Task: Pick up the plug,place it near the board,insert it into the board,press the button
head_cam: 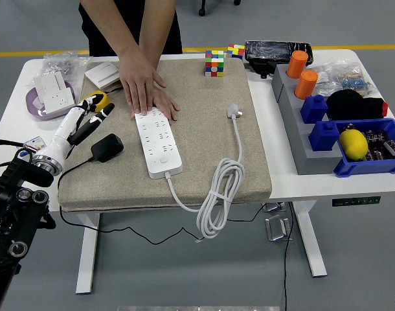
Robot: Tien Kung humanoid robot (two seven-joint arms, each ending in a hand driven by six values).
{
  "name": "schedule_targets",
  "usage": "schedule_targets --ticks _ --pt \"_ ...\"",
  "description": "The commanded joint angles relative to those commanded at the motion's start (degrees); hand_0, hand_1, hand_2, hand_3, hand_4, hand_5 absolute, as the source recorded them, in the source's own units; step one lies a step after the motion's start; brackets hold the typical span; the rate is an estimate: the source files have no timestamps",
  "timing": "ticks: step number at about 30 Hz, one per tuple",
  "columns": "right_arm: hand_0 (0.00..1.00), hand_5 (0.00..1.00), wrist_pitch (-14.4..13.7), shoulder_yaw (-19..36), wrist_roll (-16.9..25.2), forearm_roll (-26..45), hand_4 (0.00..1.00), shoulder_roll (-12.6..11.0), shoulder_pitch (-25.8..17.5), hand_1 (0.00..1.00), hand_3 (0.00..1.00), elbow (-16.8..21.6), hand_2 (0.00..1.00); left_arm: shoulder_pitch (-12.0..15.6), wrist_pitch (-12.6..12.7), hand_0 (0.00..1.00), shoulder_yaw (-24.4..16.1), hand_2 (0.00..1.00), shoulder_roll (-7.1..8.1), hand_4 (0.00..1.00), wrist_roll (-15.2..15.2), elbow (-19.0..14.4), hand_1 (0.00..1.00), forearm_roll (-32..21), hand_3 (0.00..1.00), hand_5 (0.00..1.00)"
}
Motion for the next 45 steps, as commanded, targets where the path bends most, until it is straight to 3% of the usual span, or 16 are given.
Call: schedule_targets --ticks 1,2,7,8,11,17,21,27,31,32,35,36,38,43,44,45 --pt "0.831 0.998 0.0 -0.1 0.0 0.0 0.998 0.1 -0.1 0.756 0.775 0.0 0.745 0.7 -0.2 0.998 -0.1 0.989 -0.30 0.998 1.1 -1.8 0.998 -2.6 0.947 0.998" --pt "0.831 0.998 0.0 -0.2 0.0 0.0 0.998 0.1 -0.2 0.756 0.775 0.0 0.745 1.5 -0.3 0.933 -0.1 0.942 -0.58 0.998 2.0 -3.0 0.968 -4.8 0.915 0.998" --pt "0.831 0.998 0.0 -0.3 -0.1 -0.4 0.998 0.3 -0.5 0.756 0.775 0.0 0.745 5.1 -0.3 0.933 0.3 0.942 -1.34 0.998 5.5 -10.6 0.968 -17.1 0.915 0.998" --pt "0.831 0.998 0.0 -0.3 -0.1 -0.4 0.998 0.3 -0.5 0.756 0.775 0.0 0.745 5.7 -0.3 0.843 0.2 0.841 -1.34 0.998 6.0 -11.6 0.859 -19.4 0.851 0.998" --pt "0.831 0.998 0.0 -0.5 -0.1 -0.7 0.998 0.4 -0.7 0.756 0.775 0.0 0.745 7.7 -0.3 0.843 -1.0 0.841 -1.34 0.998 7.8 -14.3 0.859 -26.8 0.851 0.998" --pt "0.831 0.998 -0.2 -0.9 -0.2 -1.0 0.998 1.1 -1.1 0.756 0.776 -0.1 0.745 11.0 -0.6 0.808 -1.6 0.788 -1.34 0.998 11.1 -15.2 0.819 -41.0 0.796 0.998" --pt "0.826 0.998 -1.1 -1.6 0.0 -1.0 0.998 1.8 -1.2 0.756 0.789 -0.3 0.751 13.1 0.0 0.787 -1.6 0.770 -1.34 0.998 11.0 -15.7 0.800 -48.4 0.783 0.998" --pt "0.823 0.998 -2.7 -4.7 0.1 -0.1 0.998 2.4 -0.8 0.763 0.791 -0.5 0.767 15.1 0.6 0.771 -1.3 0.748 -1.34 0.998 9.0 -17.4 0.777 -39.7 0.767 0.956" --pt "0.823 0.998 -3.0 -6.6 -0.1 0.1 0.998 2.7 -0.4 0.763 0.791 -0.3 0.767 15.6 1.4 0.771 -1.2 0.748 -1.34 0.998 6.8 -18.2 0.777 -30.2 0.767 0.956" --pt "0.820 0.998 -3.2 -7.1 -0.2 0.2 0.998 2.8 -0.3 0.769 0.791 -0.2 0.775 15.7 1.7 0.739 -1.2 0.698 -1.34 0.992 6.2 -18.3 0.731 -27.7 0.736 0.839" --pt "0.820 0.998 -3.3 -8.0 -0.4 0.1 0.998 2.9 0.0 0.769 0.791 -0.1 0.775 15.7 2.1 0.739 -1.2 0.698 -1.34 0.992 5.3 -18.6 0.731 -20.7 0.736 0.839" --pt "0.820 0.998 -3.1 -8.3 -0.6 -0.2 0.998 2.9 0.2 0.769 0.791 0.0 0.775 15.7 2.7 0.739 -1.2 0.698 -1.34 0.992 4.6 -18.8 0.731 -15.7 0.736 0.839" --pt "0.817 0.998 -3.0 -8.4 -0.7 -0.2 0.998 2.9 0.2 0.769 0.782 0.1 0.768 15.7 2.8 0.705 -1.2 0.659 -1.34 0.962 4.5 -18.8 0.684 -14.4 0.706 0.803" --pt "0.817 0.998 -2.3 -9.2 -1.1 -0.1 0.998 2.9 0.3 0.769 0.782 0.2 0.768 15.8 4.4 0.705 -0.9 0.659 -1.34 0.962 4.2 -19.1 0.684 -13.0 0.706 0.803" --pt "0.814 0.998 -2.1 -9.4 -1.2 -0.1 0.998 2.9 0.3 0.761 0.781 0.2 0.760 15.8 5.2 0.619 -0.8 0.504 -1.34 0.930 4.3 -19.1 0.535 -13.9 0.498 0.766" --pt "0.814 0.998 -2.0 -9.5 -1.3 -0.1 0.998 2.9 0.3 0.761 0.781 0.2 0.760 15.7 5.6 0.619 -0.7 0.504 -1.34 0.930 4.5 -19.0 0.535 -14.7 0.498 0.766"
